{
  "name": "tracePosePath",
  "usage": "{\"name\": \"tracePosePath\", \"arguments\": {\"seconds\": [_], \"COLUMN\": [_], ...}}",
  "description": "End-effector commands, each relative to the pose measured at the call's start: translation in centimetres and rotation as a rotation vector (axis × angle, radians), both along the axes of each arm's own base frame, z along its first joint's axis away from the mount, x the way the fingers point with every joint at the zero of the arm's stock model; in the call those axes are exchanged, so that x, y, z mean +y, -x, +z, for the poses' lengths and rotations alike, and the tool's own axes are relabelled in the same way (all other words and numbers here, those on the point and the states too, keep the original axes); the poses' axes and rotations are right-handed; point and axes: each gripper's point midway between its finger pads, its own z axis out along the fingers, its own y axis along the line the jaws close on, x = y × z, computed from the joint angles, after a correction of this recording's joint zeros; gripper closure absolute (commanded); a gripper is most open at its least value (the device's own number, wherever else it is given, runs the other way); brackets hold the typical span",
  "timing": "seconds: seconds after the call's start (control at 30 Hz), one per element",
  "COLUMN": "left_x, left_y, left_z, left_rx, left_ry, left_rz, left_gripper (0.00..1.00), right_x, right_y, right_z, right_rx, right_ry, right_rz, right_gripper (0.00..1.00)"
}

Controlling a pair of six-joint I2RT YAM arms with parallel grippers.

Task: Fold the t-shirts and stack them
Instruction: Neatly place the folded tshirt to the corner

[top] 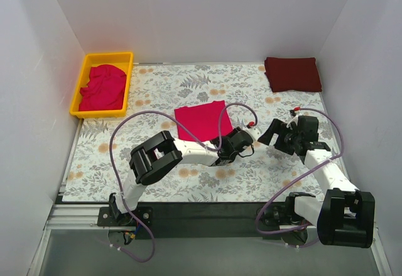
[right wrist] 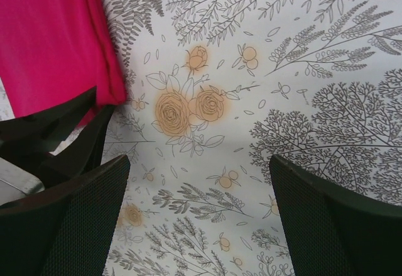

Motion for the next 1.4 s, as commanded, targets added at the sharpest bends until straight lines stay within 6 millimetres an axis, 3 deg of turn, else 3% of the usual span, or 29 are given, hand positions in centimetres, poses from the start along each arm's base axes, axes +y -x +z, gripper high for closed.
{"name": "tracePosePath", "arguments": {"seconds": [0.0, 0.1, 0.13, 0.23, 0.27, 0.3, 0.43, 0.67, 0.93, 1.07, 1.17, 1.27, 1.37], "left_x": [0.1, 0.4, 0.4, 0.9, 1.3, 1.2, 1.4, 1.6, 1.3, 0.9, 0.7, 0.5, 0.2], "left_y": [-0.1, 0.7, 1.0, 2.0, 2.5, 2.6, 3.3, 3.8, 3.9, 4.0, 4.1, 4.2, 4.3], "left_z": [0.0, 0.4, 0.8, 2.7, 2.4, 3.9, 5.2, 5.7, 6.5, 6.9, 6.9, 7.2, 7.5], "left_rx": [-0.024, 0.0, 0.009, 0.024, 0.041, 0.036, 0.051, 0.062, 0.065, 0.074, 0.085, 0.09, 0.101], "left_ry": [-0.005, 0.023, 0.041, 0.107, 0.11, 0.151, 0.205, 0.231, 0.274, 0.308, 0.33, 0.355, 0.378], "left_rz": [-0.01, -0.026, -0.036, -0.041, -0.052, -0.055, -0.06, -0.061, -0.06, -0.059, -0.055, -0.052, -0.042], "left_gripper": [0.84, 0.99, 1.0, 1.0, 1.0, 1.0, 1.0, 1.0, 1.0, 1.0, 1.0, 1.0, 0.93], "right_x": [1.0, 1.7, 1.9, 2.5, 3.0, 3.4, 5.3, 10.7, 15.1, 16.8, 16.9, 17.0, 16.6], "right_y": [-1.0, -1.0, -1.0, -1.2, -1.1, -0.9, -2.0, -4.6, -6.0, -5.1, -5.0, -5.1, -5.3], "right_z": [0.9, 0.9, 0.8, 0.6, 0.6, -0.1, -0.1, -0.5, -4.4, -6.2, -6.9, -7.1, -7.1], "right_rx": [-0.057, -0.052, -0.05, -0.036, -0.025, 0.009, 0.015, 0.097, 0.21, 0.253, 0.25, 0.234, 0.205], "right_ry": [-0.062, -0.097, -0.105, -0.15, -0.186, -0.216, -0.351, -0.459, -0.462, -0.436, -0.416, -0.402, -0.377], "right_rz": [0.036, 0.059, 0.069, 0.075, 0.088, 0.083, 0.078, 0.117, 0.144, 0.187, 0.207, 0.24, 0.26], "right_gripper": [0.02, 0.02, 0.02, 0.02, 0.02, 0.02, 0.02, 0.02, 0.05, 0.16, 0.31, 0.6, 0.76]}}
